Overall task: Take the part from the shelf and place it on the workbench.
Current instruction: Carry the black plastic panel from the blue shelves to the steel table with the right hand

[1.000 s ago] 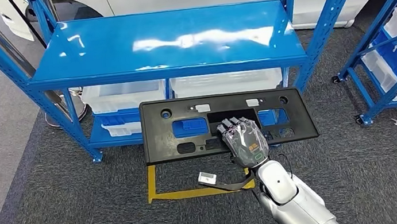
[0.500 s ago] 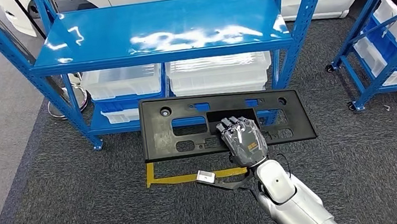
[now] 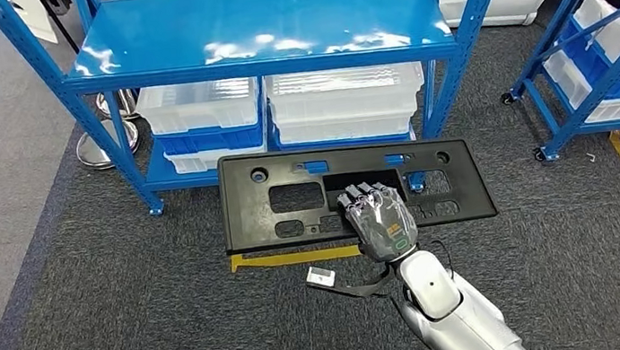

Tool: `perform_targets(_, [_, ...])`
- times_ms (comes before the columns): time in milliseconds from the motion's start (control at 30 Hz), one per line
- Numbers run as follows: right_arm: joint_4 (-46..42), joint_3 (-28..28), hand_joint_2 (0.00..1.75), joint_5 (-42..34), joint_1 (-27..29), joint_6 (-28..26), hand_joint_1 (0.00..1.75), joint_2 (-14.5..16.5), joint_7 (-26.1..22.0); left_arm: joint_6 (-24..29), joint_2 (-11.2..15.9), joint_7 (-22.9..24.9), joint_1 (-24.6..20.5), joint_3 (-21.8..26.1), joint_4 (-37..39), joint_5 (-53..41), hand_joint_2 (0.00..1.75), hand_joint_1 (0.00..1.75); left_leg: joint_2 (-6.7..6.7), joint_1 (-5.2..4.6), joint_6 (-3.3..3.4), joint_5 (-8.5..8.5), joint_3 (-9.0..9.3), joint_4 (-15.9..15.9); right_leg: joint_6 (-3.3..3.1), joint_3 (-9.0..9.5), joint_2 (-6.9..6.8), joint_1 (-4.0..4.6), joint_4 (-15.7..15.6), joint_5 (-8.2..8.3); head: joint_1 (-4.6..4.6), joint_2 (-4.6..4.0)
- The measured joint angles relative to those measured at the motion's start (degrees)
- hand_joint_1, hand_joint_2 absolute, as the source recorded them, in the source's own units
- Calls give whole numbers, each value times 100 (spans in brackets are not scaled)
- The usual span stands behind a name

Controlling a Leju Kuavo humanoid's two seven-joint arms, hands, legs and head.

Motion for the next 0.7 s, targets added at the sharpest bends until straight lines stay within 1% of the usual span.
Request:
perform_targets(33, [1,7,175,33,-22,2,162,-1,49,0,-9,0,-3,0,0,-6,175,0,3,2,-30,38,-23,3,-29,140,-1,19,-241,-45,-1,0])
perform_targets(67, [6,32,175,51,-51,8,162,-9,134,0,-17,1,-5,0,0,-18,175,0,5,7,-66,82,-38,-7,-48,190,-2,36,-350,-70,0,0])
perform_targets(100, [16,83,175,57,-92,20,162,-25,251,-3,-21,2,-4,0,0,-31,175,0,3,12,-101,124,-46,-27,-66,192,-6,38,-411,-38,2,0])
perform_targets(133, [36,173,175,61,-153,35,162,-49,399,-5,-24,4,-3,0,0,-46,175,0,-5,16,-135,118,-63,-28,-80,179,-17,25,-451,21,1,0])
perform_targets(167, [64,300,175,63,-235,53,162,-77,560,-8,-26,9,-1,0,0,-63,175,0,-14,16,-165,33,-99,26,-110,155,-27,4,-494,83,1,0])
perform_targets(200, [102,460,175,65,-331,70,162,-106,711,-12,-26,13,0,0,0,-80,175,0,-23,19,-195,-154,-168,196,-134,115,-37,-23,-534,151,-1,0])
perform_targets(233, [147,645,175,66,-432,87,162,-136,838,-14,-26,15,-1,0,0,-96,175,0,-30,37,-225,-424,-267,493,-147,54,-44,-40,-546,213,-3,0])
perform_targets(267, [194,828,175,66,-517,103,162,-163,928,-16,-25,17,-3,0,0,-108,175,0,-31,55,-258,-693,-378,865,-161,-18,-41,-46,-540,267,-4,0])
perform_targets(300, [239,1001,175,66,-578,115,162,-189,986,-18,-25,16,-7,0,0,-117,175,0,-30,77,-292,-890,-470,1240,-156,-93,-44,-50,-526,317,-4,0])
perform_targets(333, [282,1147,175,67,-614,123,162,-208,1013,-19,-24,15,-11,0,0,-121,175,0,-29,100,-329,-958,-498,1500,-141,-170,-50,-58,-502,360,-3,0])
perform_targets(367, [322,1257,175,69,-630,125,162,-219,1020,-19,-23,14,-14,1,0,-123,175,0,-29,124,-366,-896,-436,1571,-118,-252,-57,-72,-466,397,-3,0])
perform_targets(400, [357,1338,175,72,-640,124,162,-222,1013,-20,-23,13,-16,3,0,-125,175,0,-28,150,-402,-752,-282,1451,-90,-339,-63,-93,-418,429,-3,0])
perform_targets(433, [389,1388,175,75,-650,124,162,-223,994,-20,-23,9,-18,5,0,-126,175,0,-28,178,-436,-596,-45,1162,-55,-428,-66,-117,-358,457,-4,0])
perform_targets(467, [415,1414,175,78,-662,125,162,-222,967,-21,-25,6,-23,7,-1,-126,175,0,-35,190,-468,-536,226,787,-16,-519,-67,-131,-295,485,-6,0])
perform_targets(500, [438,1426,175,79,-674,129,162,-220,934,-22,-26,2,-28,10,-1,-126,175,0,-51,188,-457,-536,439,455,26,-593,-67,-139,-237,517,-3,0])
perform_targets(533, [458,1427,175,79,-684,134,162,-217,890,-23,-27,-1,-29,14,-2,-126,175,0,-67,178,-432,-577,564,225,65,-645,-66,-134,-198,557,0,0])
perform_targets(567, [476,1427,175,75,-691,140,162,-215,838,-25,-28,-2,-28,19,-2,-127,175,0,-86,155,-390,-626,605,119,103,-678,-65,-127,-185,607,1,0])
perform_targets(633, [513,1427,175,59,-685,151,162,-213,709,-25,-28,-4,-18,29,-2,-138,175,0,-89,146,-263,-564,521,101,174,-713,-58,-134,-200,690,7,0])
perform_targets(667, [529,1426,175,50,-676,157,162,-213,641,-25,-29,-8,-20,32,-2,-150,175,0,-81,146,-190,-515,468,98,202,-759,-51,-145,-152,614,8,0])
perform_targets(700, [543,1423,175,44,-663,163,162,-213,573,-25,-29,-12,-21,33,-2,-162,175,0,-70,151,-116,-457,402,86,224,-826,-45,-154,-19,439,8,0])
